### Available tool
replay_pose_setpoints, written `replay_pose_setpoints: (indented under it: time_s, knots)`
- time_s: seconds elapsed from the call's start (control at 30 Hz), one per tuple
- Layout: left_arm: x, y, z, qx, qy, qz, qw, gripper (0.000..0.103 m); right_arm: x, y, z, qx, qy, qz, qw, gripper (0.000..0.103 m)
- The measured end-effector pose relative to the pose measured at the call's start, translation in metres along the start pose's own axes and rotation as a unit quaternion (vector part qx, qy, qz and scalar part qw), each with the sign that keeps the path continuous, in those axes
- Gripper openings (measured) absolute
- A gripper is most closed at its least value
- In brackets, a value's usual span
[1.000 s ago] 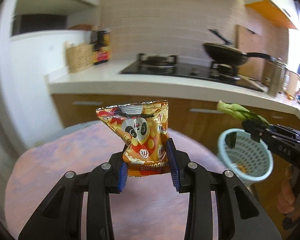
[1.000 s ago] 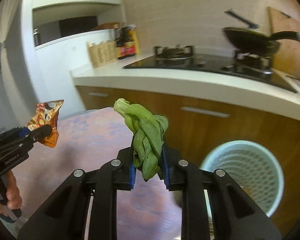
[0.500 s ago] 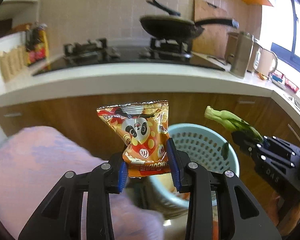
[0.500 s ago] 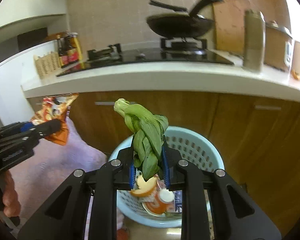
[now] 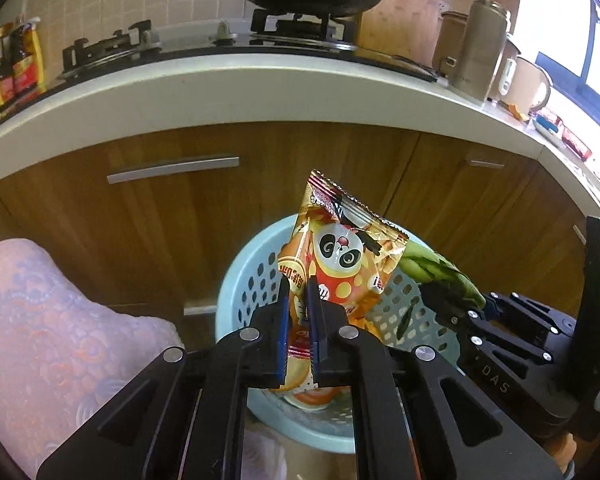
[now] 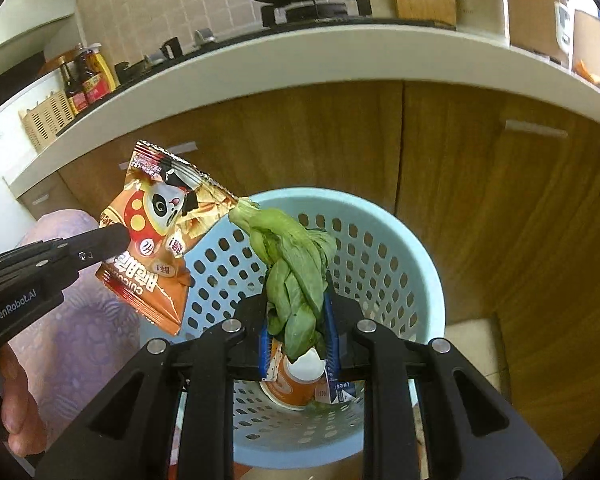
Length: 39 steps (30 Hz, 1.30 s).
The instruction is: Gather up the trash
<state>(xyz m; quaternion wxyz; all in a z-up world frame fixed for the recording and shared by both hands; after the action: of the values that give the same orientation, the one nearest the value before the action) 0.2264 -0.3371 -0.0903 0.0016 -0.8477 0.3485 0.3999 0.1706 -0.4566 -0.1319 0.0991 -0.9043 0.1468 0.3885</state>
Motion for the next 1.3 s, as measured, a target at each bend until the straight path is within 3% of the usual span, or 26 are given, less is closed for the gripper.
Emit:
replay_pose_setpoints:
  time_s: [0.1,0.13,0.2,0.23,0.53,0.67,0.8,0.9,1.1,1.3]
  knots:
    - [0.01,-0.002,0.001,-0.001,-0.006,-0.004,1.0,0.01,0.012,0.003,0.003,0.008,-0.019,-0.002,1.0,0.022]
    - [0.012,-0.003,0.0,0.0,-0.005,-0.008,1.0,0.025,0.014,0.003,0.005,0.011,-0.025,-0.005,1.0,0.029]
    - [0.014,-0.004,0.001,0.0,0.001,-0.014,0.9999,0.055,0.019,0.003,0.006,0.018,-0.032,-0.012,0.999,0.054]
    - [0.014,-0.004,0.0,0.002,0.005,-0.016,0.9999,0.056,0.018,0.004,0.006,0.017,-0.031,-0.011,0.999,0.063]
    - [-0.002,-0.007,0.0,0.007,0.013,-0.017,0.9997,0.056,-0.003,0.005,0.012,0.019,-0.018,-0.017,0.999,0.063]
    - [-0.028,-0.007,-0.001,0.004,0.031,-0.011,0.9994,0.056,-0.021,0.0,0.009,0.015,-0.008,-0.014,1.0,0.063]
    - [-0.058,-0.005,0.003,-0.003,0.055,-0.002,0.9985,0.056,-0.047,-0.012,0.004,0.021,-0.005,-0.047,0.999,0.063]
    - [-0.088,-0.005,0.008,-0.004,0.079,-0.007,0.9969,0.06,-0.073,-0.019,0.0,0.017,0.013,-0.045,0.999,0.063]
    - [-0.156,-0.008,0.021,0.005,0.14,-0.041,0.9893,0.079,-0.124,-0.031,-0.001,0.016,0.056,-0.039,0.998,0.063]
    - [-0.194,-0.024,0.045,0.006,0.18,-0.099,0.9787,0.085,-0.157,-0.048,0.007,-0.004,0.091,-0.013,0.996,0.063]
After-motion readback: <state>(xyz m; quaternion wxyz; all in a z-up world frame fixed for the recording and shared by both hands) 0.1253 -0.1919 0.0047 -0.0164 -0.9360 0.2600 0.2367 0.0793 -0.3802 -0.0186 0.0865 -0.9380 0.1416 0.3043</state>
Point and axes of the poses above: each gripper's, at about its wrist camera, not at the fingertips, and x roughly the way its jaws point, y to its right, z to its underside, the point moved 7 cm from there along x, roughly the way its jaws point, and after that the axes turned 13 degrees about z, right-handed, at the moved point
